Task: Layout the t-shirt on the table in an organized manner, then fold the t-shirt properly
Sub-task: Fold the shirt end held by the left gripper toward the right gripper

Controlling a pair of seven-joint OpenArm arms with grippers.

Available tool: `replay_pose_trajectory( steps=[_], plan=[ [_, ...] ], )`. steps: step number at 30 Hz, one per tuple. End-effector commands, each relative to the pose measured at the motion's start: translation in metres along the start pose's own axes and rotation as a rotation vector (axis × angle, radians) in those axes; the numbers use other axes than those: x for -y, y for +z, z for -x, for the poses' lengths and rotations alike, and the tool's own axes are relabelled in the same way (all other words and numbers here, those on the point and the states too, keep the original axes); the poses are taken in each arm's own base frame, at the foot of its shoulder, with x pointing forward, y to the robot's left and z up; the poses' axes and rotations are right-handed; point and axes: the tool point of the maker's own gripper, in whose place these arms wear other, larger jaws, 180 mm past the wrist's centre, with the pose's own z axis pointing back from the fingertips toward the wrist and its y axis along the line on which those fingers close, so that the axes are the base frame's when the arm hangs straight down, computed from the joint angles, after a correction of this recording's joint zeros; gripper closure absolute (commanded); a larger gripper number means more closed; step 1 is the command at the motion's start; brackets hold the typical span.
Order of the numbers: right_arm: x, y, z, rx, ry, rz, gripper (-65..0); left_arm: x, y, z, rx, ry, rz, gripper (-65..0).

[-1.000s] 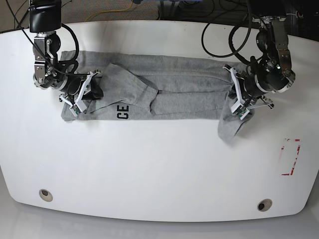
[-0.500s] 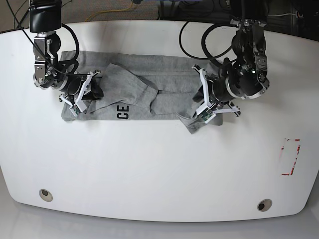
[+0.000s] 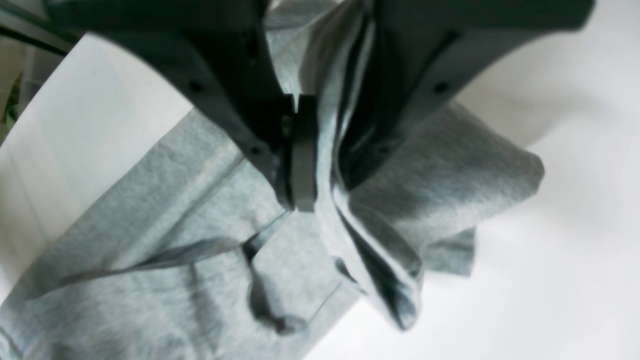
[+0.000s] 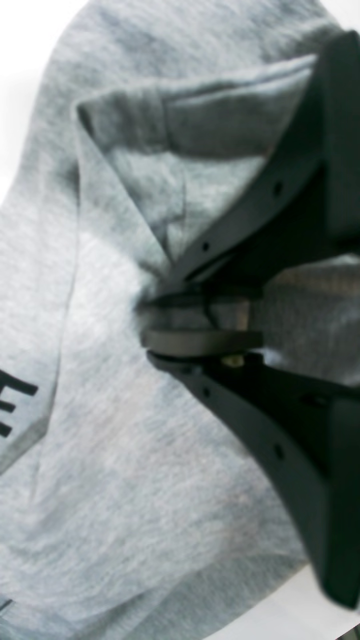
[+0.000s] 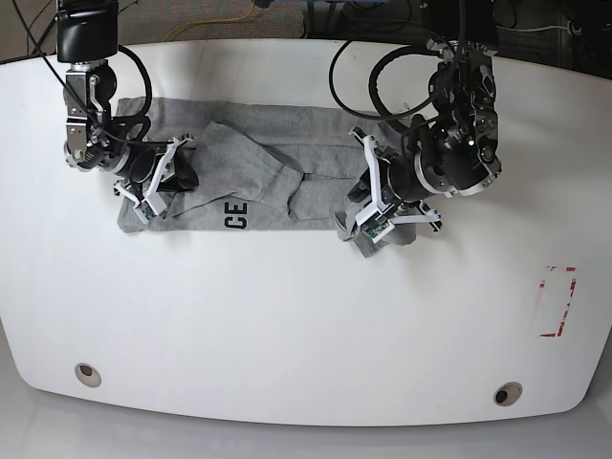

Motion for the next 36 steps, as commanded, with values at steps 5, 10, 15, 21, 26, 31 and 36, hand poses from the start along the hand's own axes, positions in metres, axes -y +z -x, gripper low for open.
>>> replay_pose_trajectory(
  steps=[5,10,15,21,26,31,36],
  plan=[
    [0.006,0.003,0.007,-0.050,0.025,0.020,-8.7,0.000,0.003,-0.016,0.054,-0.015,0.001,-11.4],
    [0.006,0.003,0.007,-0.051,0.025,0.019,-8.7,0.006,0.001,-0.021,0.068,-0.013,0.016,-15.6],
    [0.006,0.003,0.007,-0.051,0.025,0.019,-8.7,0.020,-0.004,-0.031,0.090,-0.018,0.048,-24.9],
    [0.006,0.003,0.007,-0.051,0.025,0.019,-8.7,0.025,-0.004,-0.044,0.119,-0.028,0.059,-25.8],
    [0.006,0.003,0.007,-0.051,0.025,0.019,-8.7,0.011,0.001,-0.040,0.117,-0.003,0.023,-25.8],
    [0.006,0.003,0.007,-0.051,0.025,0.019,-8.7,-0.023,0.013,-0.017,0.081,0.048,-0.061,-26.0],
    [0.006,0.003,0.007,-0.051,0.025,0.019,-8.7,-0.043,0.024,0.008,0.040,0.093,-0.117,-26.0]
  ],
)
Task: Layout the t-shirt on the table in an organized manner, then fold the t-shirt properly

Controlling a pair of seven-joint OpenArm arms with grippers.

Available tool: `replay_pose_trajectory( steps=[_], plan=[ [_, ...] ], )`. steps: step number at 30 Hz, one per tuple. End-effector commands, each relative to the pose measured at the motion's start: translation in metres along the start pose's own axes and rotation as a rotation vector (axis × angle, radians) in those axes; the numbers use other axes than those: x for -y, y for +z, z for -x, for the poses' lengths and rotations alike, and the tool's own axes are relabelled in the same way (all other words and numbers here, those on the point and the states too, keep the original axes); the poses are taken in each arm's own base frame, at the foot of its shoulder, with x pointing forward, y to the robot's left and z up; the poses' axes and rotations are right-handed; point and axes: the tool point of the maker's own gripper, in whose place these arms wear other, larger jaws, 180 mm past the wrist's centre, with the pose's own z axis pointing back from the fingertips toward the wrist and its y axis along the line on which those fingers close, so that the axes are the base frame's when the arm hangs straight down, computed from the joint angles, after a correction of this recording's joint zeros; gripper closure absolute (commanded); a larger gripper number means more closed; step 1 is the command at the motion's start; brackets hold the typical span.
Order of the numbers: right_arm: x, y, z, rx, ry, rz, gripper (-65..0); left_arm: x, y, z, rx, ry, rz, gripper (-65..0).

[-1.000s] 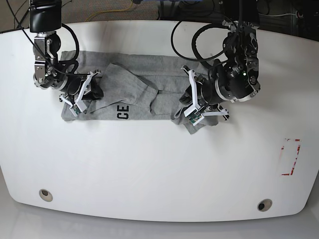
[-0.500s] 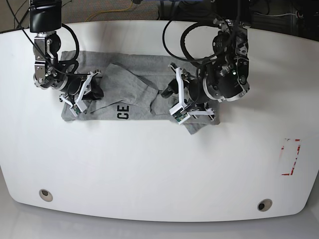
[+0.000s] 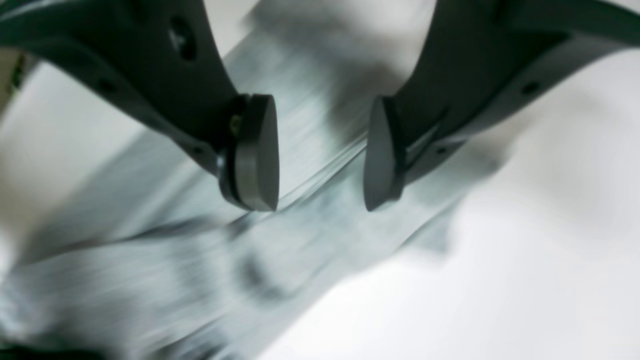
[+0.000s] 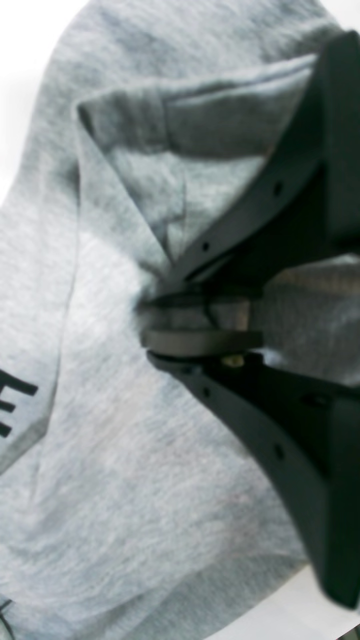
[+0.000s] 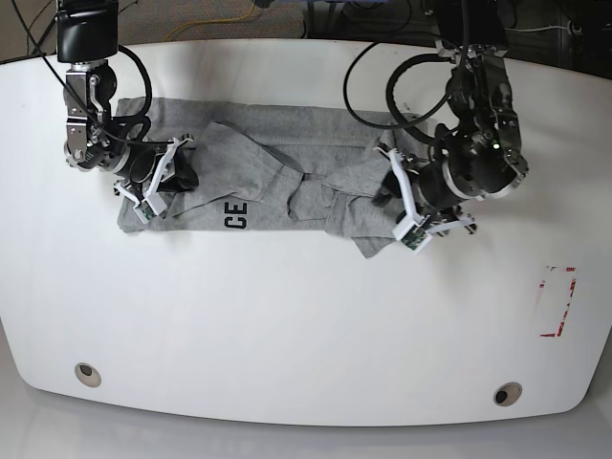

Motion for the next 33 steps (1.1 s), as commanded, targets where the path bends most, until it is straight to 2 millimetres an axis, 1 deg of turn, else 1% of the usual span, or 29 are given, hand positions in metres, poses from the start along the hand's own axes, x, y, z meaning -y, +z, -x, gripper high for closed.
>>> replay_pose_trajectory(
  steps=[1,4,6,12,15,19,22,27,31,33],
  plan=[
    [0.006,0.004,0.007,-0.050,0.024,0.021,-8.7,-0.004,0.006,-0.001,0.030,0.008,-0.008,-26.0],
    [0.006,0.004,0.007,-0.050,0.024,0.021,-8.7,-0.009,0.008,0.011,0.005,0.023,-0.023,-26.0],
    [0.006,0.004,0.007,-0.050,0.024,0.021,-8.7,-0.012,0.009,0.013,0.003,0.030,-0.029,-26.0],
    [0.006,0.004,0.007,-0.050,0.024,0.021,-8.7,-0.005,0.007,0.022,-0.015,0.044,-0.011,-26.1],
    [0.006,0.004,0.007,-0.050,0.024,0.021,-8.7,-0.003,0.001,0.028,-0.032,0.059,0.005,-26.1],
    [0.005,0.003,0.007,-0.049,0.022,0.019,-8.7,0.001,-0.014,0.048,-0.090,0.107,0.050,-26.1],
    [0.003,0.001,0.006,-0.045,0.019,0.014,-8.7,0.001,-0.020,0.053,-0.108,0.123,0.065,-26.1],
    [0.002,0.001,0.006,-0.045,0.018,0.012,-8.7,0.003,-0.021,0.055,-0.112,0.130,0.073,-25.8],
    [0.002,0.000,0.010,-0.066,0.017,0.011,-8.7,0.010,-0.021,0.044,-0.066,0.141,0.105,-24.6],
    [0.001,0.001,0.009,-0.065,0.021,0.011,-8.7,0.011,-0.019,0.039,-0.044,0.140,0.111,-21.1]
  ],
)
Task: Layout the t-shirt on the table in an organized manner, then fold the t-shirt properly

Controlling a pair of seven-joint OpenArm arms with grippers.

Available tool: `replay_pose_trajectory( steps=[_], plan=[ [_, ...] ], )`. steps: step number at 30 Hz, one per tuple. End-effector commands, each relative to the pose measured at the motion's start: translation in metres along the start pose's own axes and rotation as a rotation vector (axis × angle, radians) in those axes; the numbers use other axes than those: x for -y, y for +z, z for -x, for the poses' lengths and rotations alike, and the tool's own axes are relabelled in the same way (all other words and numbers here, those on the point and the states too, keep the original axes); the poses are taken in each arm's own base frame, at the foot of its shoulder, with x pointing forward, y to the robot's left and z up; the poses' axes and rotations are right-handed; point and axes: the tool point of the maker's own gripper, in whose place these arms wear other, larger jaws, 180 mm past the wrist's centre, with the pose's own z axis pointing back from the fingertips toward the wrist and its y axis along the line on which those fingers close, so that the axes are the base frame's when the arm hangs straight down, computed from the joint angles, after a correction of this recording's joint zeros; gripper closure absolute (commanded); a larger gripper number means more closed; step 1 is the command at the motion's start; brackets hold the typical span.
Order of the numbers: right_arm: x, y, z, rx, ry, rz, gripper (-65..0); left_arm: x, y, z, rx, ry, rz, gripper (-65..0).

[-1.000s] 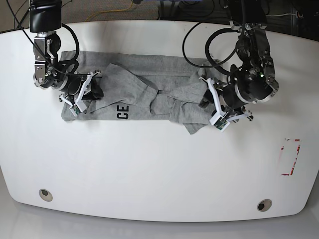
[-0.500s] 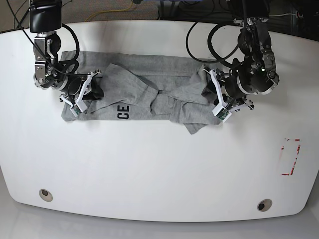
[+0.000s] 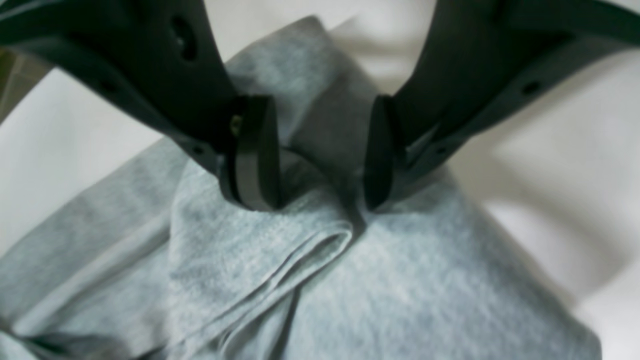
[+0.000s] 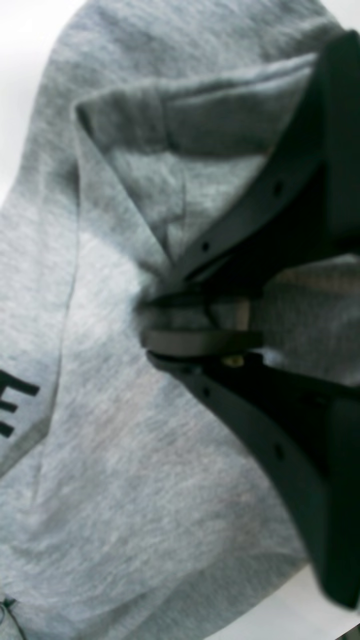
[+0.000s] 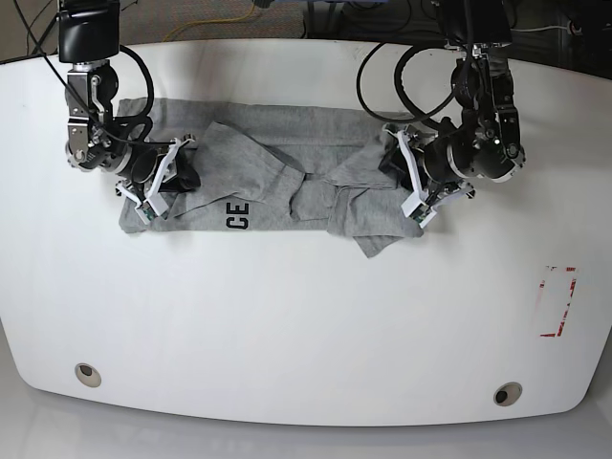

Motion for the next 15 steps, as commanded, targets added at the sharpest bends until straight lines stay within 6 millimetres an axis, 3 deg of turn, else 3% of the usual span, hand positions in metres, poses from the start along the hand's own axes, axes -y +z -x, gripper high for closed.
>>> replay_pose_trajectory(
  steps=[1,3,6,15],
  plan=[
    [0.003,0.003,0.007,-0.058,0.027,0.017,-8.7,0.003,0.008,-0.024,0.087,-0.022,0.008,-17.1],
    [0.003,0.002,0.006,-0.056,0.028,0.016,-8.7,0.005,0.011,-0.029,0.105,-0.027,0.011,-9.0],
    [0.003,0.002,0.006,-0.056,0.028,0.016,-8.7,0.011,0.011,-0.035,0.118,-0.041,0.027,-2.8],
    [0.003,0.002,0.006,-0.056,0.028,0.016,-8.7,0.050,-0.001,-0.044,0.106,-0.141,0.127,-3.8]
  ],
)
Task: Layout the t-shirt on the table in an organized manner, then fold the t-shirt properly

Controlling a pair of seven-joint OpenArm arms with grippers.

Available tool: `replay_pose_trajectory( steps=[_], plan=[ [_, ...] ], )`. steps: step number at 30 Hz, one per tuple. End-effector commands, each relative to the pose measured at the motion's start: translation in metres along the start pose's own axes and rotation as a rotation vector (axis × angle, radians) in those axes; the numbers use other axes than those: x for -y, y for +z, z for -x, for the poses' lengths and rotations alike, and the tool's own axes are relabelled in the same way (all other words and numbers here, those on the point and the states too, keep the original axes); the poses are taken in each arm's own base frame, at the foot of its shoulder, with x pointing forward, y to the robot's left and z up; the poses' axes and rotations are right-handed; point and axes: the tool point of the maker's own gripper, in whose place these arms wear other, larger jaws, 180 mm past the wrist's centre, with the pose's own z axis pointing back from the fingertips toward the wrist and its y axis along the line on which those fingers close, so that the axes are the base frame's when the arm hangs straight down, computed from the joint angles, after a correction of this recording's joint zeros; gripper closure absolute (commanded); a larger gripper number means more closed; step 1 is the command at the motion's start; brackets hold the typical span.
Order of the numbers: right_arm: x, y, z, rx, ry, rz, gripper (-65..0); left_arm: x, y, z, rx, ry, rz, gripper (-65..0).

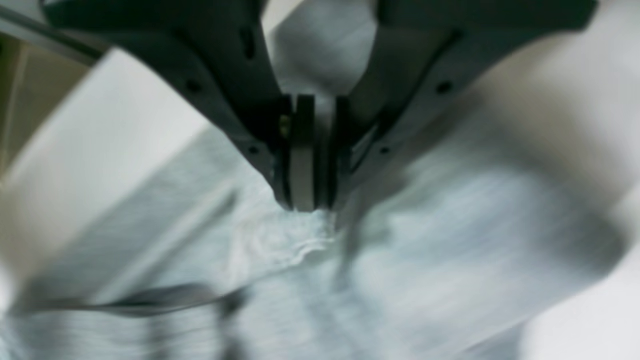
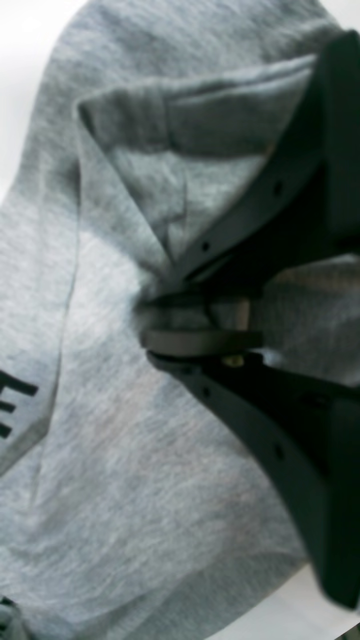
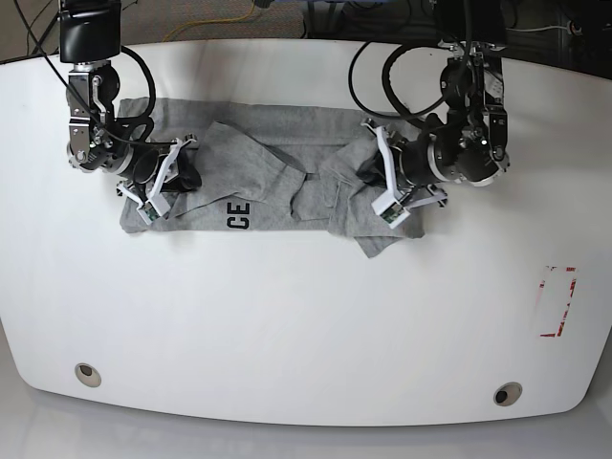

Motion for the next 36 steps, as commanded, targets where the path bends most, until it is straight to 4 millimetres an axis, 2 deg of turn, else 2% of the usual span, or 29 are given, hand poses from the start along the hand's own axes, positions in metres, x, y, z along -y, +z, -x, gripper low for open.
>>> replay_pose_trajectory(
  steps=[1,4,8,12,18,22,24,26,29,33,36],
  plan=[
    [0.005,0.003,0.008,-0.052,0.021,0.019,-8.7,0.007,0.001,-0.019,0.050,-0.043,0.015,-3.8],
    [0.005,0.003,0.008,-0.052,0.021,0.019,-8.7,0.019,-0.004,-0.029,0.051,-0.092,0.045,-3.8],
    [0.005,0.003,0.008,-0.052,0.021,0.019,-8.7,0.046,-0.014,-0.041,0.048,-0.176,0.111,-4.0],
    [0.005,0.003,0.008,-0.052,0.021,0.019,-8.7,0.065,-0.021,-0.050,0.044,-0.247,0.152,-4.2],
    [0.001,0.000,0.007,-0.044,0.013,0.011,-8.7,0.074,-0.023,-0.058,0.050,-0.279,0.170,-5.1],
    [0.001,-0.001,0.007,-0.044,0.013,0.010,-8.7,0.072,-0.023,-0.054,0.019,-0.284,0.166,-12.6],
    [0.000,-0.001,0.007,-0.045,0.013,0.009,-8.7,0.069,-0.019,-0.059,0.018,-0.303,0.150,-19.0],
    [0.000,-0.001,0.007,-0.045,0.013,0.009,-8.7,0.067,-0.015,-0.063,0.029,-0.315,0.137,-22.8],
    [0.000,-0.001,0.007,-0.044,0.012,0.008,-8.7,0.057,-0.009,-0.065,0.037,-0.318,0.107,-23.9],
    [0.000,-0.001,0.007,-0.044,0.012,0.008,-8.7,0.022,0.003,-0.073,0.061,-0.274,0.023,-23.9],
    [0.000,-0.001,0.007,-0.044,0.012,0.008,-8.7,-0.012,0.012,-0.077,0.093,-0.192,-0.043,-24.0]
  ],
)
